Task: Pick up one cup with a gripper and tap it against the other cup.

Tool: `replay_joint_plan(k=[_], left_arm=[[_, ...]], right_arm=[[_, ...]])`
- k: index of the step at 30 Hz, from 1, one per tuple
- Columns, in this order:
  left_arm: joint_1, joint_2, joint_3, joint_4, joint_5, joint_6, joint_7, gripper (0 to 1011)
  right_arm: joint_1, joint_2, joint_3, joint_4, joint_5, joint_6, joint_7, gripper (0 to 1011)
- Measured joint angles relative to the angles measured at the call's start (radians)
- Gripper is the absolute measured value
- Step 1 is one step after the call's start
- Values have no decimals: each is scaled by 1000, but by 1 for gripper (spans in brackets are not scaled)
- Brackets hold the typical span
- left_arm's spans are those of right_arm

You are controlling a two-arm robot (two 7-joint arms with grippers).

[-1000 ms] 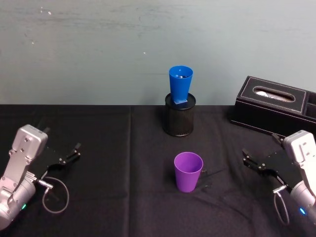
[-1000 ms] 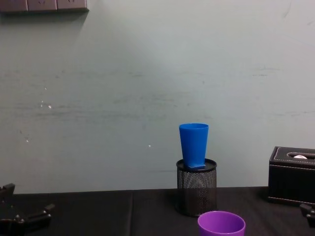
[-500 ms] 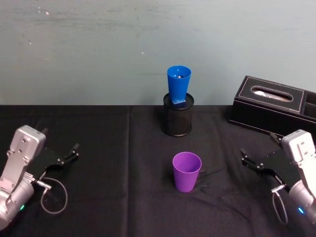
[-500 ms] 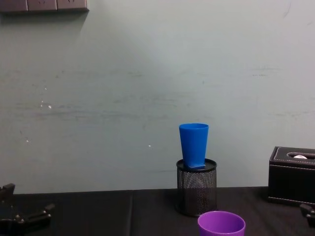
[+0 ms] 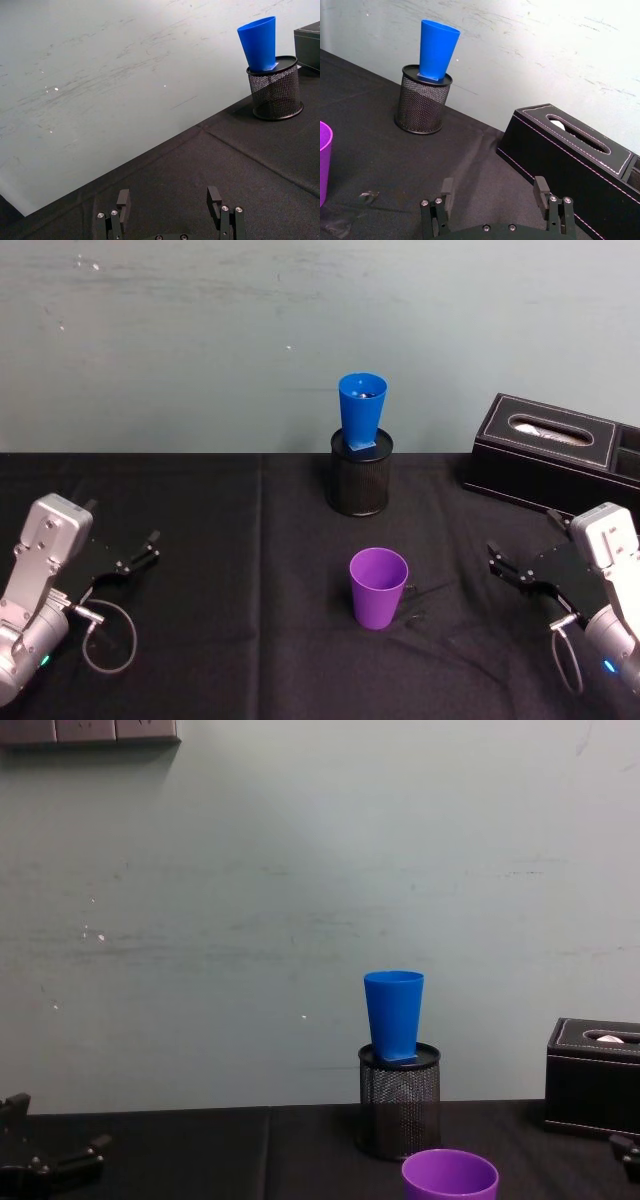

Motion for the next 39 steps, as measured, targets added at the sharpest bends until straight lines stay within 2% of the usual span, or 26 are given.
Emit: replay_joint_plan(k=[20,29,33,39], left_arm=[[0,0,0,0,0,0,0,1005],[0,0,0,0,0,0,0,1005],[0,0,0,0,0,0,0,1005],[0,0,0,0,0,0,0,1005]], right_arm=[[1,-2,2,0,1,-3,3,1003],[12,-24,32,-22,39,-28,77,1003],[0,-23,49,-41,75,-27,119,1003],[-25,-3,65,-65,146,-14,233,1003]])
